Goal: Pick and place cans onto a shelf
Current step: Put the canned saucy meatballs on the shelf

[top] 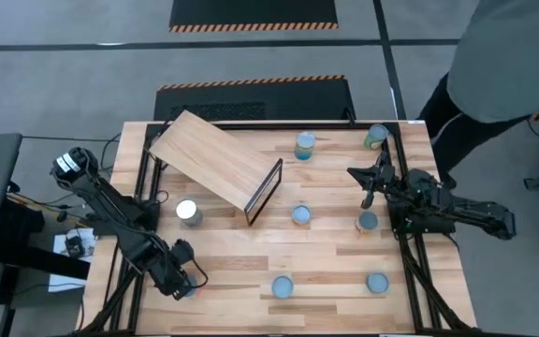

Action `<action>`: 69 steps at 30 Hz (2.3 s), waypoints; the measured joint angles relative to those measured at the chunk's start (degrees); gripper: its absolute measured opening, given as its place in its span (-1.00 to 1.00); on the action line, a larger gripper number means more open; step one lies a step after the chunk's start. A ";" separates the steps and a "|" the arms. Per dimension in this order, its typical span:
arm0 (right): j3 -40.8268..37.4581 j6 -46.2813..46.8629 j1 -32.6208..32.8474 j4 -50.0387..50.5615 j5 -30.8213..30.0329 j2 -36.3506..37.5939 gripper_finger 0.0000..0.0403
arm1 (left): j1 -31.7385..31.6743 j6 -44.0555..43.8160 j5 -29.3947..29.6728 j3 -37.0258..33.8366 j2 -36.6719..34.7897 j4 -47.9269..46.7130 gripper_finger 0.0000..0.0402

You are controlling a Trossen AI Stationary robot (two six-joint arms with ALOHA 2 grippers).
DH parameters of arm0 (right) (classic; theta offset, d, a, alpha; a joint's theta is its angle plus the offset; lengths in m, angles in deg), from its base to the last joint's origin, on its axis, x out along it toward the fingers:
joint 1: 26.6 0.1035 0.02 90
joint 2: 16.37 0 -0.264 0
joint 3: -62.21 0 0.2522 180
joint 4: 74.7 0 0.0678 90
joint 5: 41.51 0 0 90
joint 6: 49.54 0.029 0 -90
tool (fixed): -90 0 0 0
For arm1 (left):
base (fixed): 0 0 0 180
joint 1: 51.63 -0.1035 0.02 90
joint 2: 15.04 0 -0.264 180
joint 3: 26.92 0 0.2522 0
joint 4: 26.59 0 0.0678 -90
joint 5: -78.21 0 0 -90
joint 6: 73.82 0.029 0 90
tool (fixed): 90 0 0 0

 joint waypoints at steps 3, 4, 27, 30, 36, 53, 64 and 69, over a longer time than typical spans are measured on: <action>-0.02 0.00 0.01 0.00 0.01 0.00 -0.84 | 0.00 -0.08 1.99 0.00 0.00 -0.47 -0.38; -0.01 -0.01 -0.01 0.01 0.01 0.00 -0.84 | -0.02 -0.38 2.24 -0.20 0.00 -0.61 -0.40; -0.02 -0.01 0.01 0.01 0.01 0.00 -0.84 | -2.76 7.79 4.02 -0.82 -0.47 2.44 -0.97; -0.02 0.00 0.01 -0.01 0.01 0.00 -0.84 | -6.03 11.39 4.23 0.80 -2.77 2.39 -0.99; -0.02 -0.02 -0.01 -0.04 0.01 0.00 -0.84 | -16.13 21.07 7.31 7.31 -10.19 -3.20 -0.99; 0.00 -0.01 -0.01 -0.12 -0.01 0.00 -0.84 | -66.70 57.21 5.73 39.15 -12.11 -36.38 -0.99; -0.01 -0.02 0.00 -0.17 0.00 0.00 -0.84 | -98.27 83.15 -1.68 48.77 5.95 -41.85 -0.99; 0.00 -0.02 0.00 -0.17 0.01 0.00 -0.84 | -104.79 89.32 -1.58 53.40 14.42 -43.28 -0.99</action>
